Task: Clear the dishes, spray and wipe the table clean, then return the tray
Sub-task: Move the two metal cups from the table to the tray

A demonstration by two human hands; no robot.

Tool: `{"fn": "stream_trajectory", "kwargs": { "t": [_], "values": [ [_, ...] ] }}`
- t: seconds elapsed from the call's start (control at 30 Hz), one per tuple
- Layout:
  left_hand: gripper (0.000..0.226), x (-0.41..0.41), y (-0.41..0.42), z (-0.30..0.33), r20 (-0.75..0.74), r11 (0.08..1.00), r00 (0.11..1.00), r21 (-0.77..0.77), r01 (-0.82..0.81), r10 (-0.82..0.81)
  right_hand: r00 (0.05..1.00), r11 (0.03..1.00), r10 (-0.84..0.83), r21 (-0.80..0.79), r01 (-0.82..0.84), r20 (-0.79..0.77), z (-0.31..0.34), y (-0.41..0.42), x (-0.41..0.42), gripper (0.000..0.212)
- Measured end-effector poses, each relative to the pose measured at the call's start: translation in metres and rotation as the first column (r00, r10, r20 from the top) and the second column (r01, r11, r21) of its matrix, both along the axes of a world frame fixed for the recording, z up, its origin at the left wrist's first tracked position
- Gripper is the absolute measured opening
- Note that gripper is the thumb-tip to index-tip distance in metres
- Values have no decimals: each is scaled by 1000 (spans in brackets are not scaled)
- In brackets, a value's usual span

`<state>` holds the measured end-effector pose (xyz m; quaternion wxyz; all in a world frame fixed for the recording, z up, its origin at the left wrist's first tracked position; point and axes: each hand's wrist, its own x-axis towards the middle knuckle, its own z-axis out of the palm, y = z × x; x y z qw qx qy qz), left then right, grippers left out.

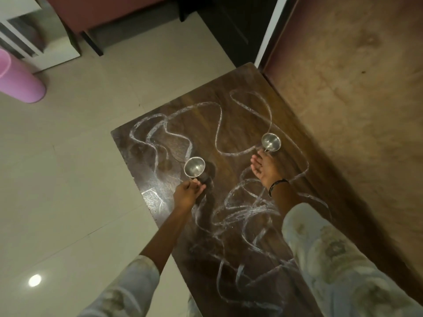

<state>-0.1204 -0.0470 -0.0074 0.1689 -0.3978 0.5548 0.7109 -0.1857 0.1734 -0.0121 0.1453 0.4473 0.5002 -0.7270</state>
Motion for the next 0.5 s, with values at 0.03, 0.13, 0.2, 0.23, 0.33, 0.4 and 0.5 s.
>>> {"fn": "stream_trajectory", "kwargs": {
  "t": [0.03,0.13,0.2,0.23,0.33,0.4,0.5],
  "values": [
    [26,7,4,3,1,1000,1000,14,12,-12,1000,1000,9,25,-9,-1,4,-2,16,13],
    [24,32,18,12,45,993,999,114,4,-10,998,993,64,103,-64,0,9,-7,70,22],
    [21,54,28,19,51,989,998,149,22,-30,994,987,110,113,-112,19,12,-9,113,23],
    [19,66,32,22,41,988,998,152,34,-40,992,985,123,116,-125,28,15,-11,135,23],
    [10,106,43,30,35,987,998,157,47,-54,994,988,100,109,-105,48,20,-10,200,19],
    [7,134,52,40,45,985,996,158,65,-73,995,991,102,80,-103,20,30,-6,242,16],
    [10,173,67,55,18,980,988,130,150,-153,992,987,123,107,-120,-24,43,3,296,18]
  ]
}}
